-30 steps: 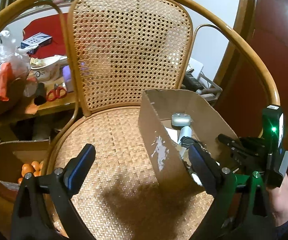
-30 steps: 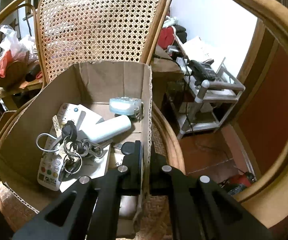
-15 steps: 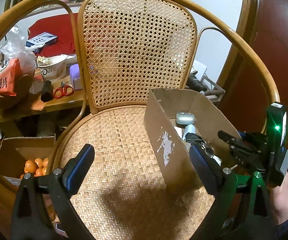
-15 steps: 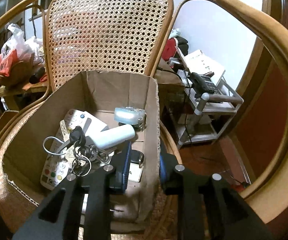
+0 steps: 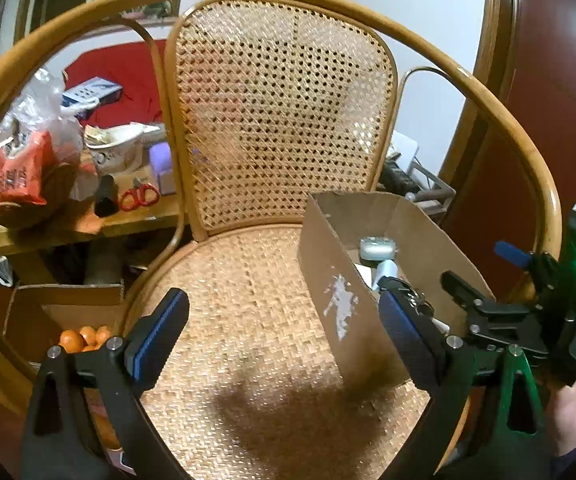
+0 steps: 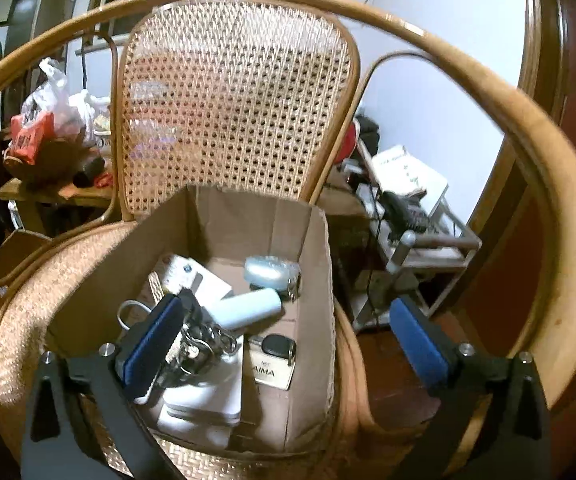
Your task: Organize rigid objects
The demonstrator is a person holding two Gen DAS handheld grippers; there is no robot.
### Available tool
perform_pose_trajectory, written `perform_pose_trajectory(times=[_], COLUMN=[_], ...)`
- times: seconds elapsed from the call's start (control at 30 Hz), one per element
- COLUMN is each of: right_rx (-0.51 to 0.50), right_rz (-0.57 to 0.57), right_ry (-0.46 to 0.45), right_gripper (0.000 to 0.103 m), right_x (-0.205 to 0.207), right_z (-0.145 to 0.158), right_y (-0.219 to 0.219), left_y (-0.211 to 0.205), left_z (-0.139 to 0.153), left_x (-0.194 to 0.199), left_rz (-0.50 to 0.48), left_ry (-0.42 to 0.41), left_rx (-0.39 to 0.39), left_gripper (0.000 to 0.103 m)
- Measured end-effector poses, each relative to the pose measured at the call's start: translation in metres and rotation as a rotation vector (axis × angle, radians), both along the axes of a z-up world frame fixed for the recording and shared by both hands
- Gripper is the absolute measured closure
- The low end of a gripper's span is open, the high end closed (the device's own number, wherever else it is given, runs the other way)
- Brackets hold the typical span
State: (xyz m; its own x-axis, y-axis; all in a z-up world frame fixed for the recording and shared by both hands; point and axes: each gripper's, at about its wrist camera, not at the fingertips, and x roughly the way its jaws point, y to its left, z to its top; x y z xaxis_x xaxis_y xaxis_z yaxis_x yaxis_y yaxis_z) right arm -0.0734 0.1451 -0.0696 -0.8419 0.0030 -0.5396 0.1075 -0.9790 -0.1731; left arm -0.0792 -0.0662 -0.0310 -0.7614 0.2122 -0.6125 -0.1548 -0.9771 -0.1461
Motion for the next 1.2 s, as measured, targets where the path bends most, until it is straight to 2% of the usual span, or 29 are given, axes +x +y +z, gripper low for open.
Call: perform_pose_trajectory(times=[0.13, 0.27, 0.33, 0.4, 0.47, 0.7, 0.93, 1.2], right_rx=[-0.034, -0.086, -0.085, -0.068, -0.047, -0.064, -0.08, -0.115], right_rz=[0.007, 0.014, 0.014, 0.016, 0.006, -0.004, -0.018, -0.021], right_ry=[0.044, 0.06, 0.073, 0.078, 0.091, 0.112, 0.125, 0.138], right_gripper=[0.0, 0.0, 0.0, 0.0, 0.0, 0.0, 0.0, 0.0], right_x=[0.011, 0.026, 0.034, 0.042, 0.052, 0.079, 0.103, 0.126], right_z=[0.01, 0.016, 0.017, 0.019, 0.02, 0.025, 0.027, 0.027], right_y=[-0.001, -0.003, -0.006, -0.01, -0.014, -0.013, -0.013, -0.011], left_y=[-0.006, -0.011, -0.015, -0.017, -0.021, -0.021, -0.011, 0.016], left_z=[0.006, 0.017, 0.021, 0.022, 0.022, 0.024, 0.022, 0.009], left_x=[0.008, 0.024, 0.03, 0.033, 0.036, 0.058, 0.09, 0.115], left_rz=[0.024, 0.045, 0.052, 0.059, 0.075, 0.173, 0.142, 0.109], left_ry=[0.033, 0.103, 0.125, 0.128, 0.133, 0.186, 0.234, 0.217], left_rx=[-0.006, -0.022, -0.017, -0.011, -0.007, -0.095, -0.068, -0.102], left_gripper=[0.008, 0.008, 0.007, 0.001, 0.001, 0.0, 0.0, 0.0])
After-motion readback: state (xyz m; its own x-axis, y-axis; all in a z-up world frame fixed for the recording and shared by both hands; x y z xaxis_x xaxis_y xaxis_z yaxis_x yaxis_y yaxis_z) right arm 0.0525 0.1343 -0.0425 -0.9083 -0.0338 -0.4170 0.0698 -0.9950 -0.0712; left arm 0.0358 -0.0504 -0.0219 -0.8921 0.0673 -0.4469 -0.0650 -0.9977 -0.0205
